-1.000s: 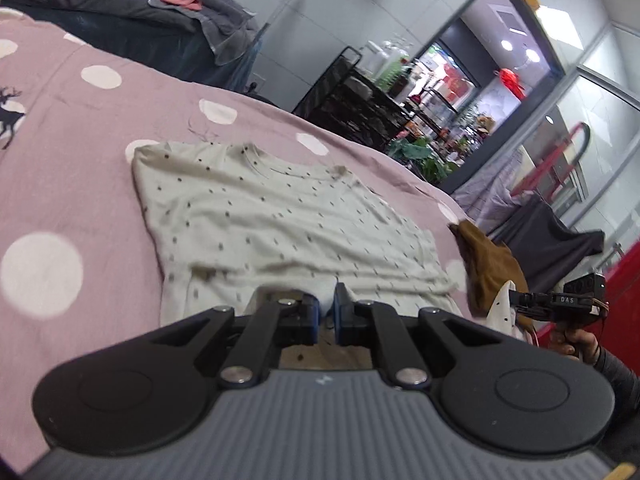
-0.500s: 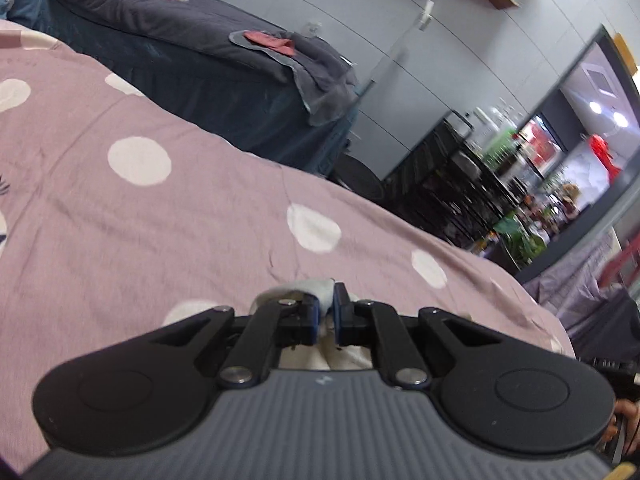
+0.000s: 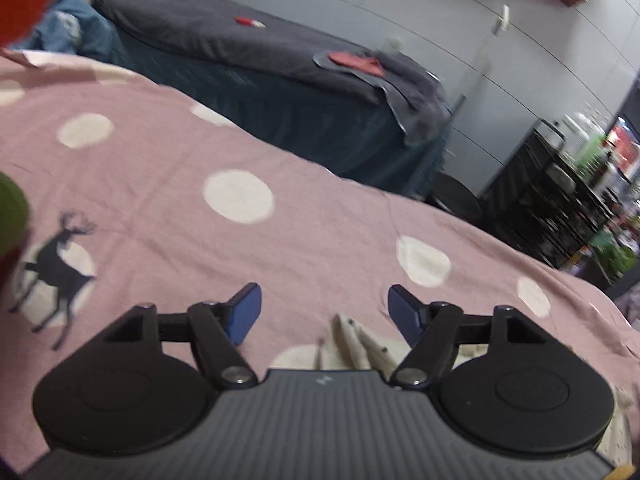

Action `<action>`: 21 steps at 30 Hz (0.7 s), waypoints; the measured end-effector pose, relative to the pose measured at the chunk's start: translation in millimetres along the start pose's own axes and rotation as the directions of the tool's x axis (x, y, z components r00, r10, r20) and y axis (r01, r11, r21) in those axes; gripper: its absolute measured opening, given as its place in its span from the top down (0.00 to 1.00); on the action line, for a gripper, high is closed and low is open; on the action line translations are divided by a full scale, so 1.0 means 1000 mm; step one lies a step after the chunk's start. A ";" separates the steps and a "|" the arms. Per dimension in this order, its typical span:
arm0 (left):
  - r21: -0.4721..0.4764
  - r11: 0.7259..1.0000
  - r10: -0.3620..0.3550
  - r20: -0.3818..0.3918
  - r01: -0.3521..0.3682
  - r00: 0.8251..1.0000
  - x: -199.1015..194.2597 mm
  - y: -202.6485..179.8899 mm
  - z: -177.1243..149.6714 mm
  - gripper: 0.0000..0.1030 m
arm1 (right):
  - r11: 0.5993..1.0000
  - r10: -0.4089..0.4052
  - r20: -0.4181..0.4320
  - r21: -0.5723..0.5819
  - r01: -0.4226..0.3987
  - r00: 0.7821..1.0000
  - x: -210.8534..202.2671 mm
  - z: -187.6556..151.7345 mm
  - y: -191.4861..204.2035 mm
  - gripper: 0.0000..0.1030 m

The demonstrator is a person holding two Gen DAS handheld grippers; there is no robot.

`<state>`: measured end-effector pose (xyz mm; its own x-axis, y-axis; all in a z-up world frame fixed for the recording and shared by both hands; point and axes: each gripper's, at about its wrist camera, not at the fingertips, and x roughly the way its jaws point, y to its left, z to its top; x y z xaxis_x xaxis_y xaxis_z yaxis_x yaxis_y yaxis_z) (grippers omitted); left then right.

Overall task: Fold small clothes
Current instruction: 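Open both grippers to release the folded hem, then move both open grippers to the edge of the folded shirt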

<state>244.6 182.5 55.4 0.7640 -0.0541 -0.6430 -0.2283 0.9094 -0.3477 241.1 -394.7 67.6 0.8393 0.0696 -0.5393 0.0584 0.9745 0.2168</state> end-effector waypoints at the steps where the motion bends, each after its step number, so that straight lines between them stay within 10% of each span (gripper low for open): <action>1: 0.049 0.999 -0.020 0.006 0.020 1.000 -0.006 -0.009 -0.003 0.33 | 0.999 -0.038 0.056 -0.029 0.039 0.998 -0.009 -0.001 0.003 0.01; 3: 0.234 0.967 -0.102 -0.027 0.105 0.994 -0.016 -0.041 -0.019 0.34 | 0.998 0.025 0.071 -0.054 -0.021 0.997 -0.017 -0.003 0.006 0.18; 7: 0.571 0.786 -0.190 -0.140 0.236 0.972 -0.034 -0.117 -0.087 0.39 | 0.943 0.221 -0.090 -0.235 -0.237 0.971 -0.021 -0.030 0.042 0.53; 13: 0.718 0.674 -0.049 -0.190 0.173 0.980 -0.002 -0.167 -0.144 0.39 | 0.844 0.166 -0.259 -0.462 -0.273 0.951 -0.020 -0.094 0.098 0.72; 18: 0.588 0.807 0.046 -0.138 0.044 0.989 0.044 -0.152 -0.094 0.30 | 0.845 0.083 -0.192 -0.506 -0.171 0.978 0.015 -0.068 0.104 0.65; 21: 0.539 0.824 0.206 0.003 -0.175 0.979 0.061 -0.135 -0.060 0.25 | 0.906 0.083 -0.214 -0.391 -0.164 0.973 0.047 -0.041 0.093 0.64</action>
<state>286.4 31.7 22.0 0.7021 0.1353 -0.6991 0.0037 0.9811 0.1936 263.9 -291.8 29.0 0.7057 0.1949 -0.6812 -0.2958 0.9547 -0.0333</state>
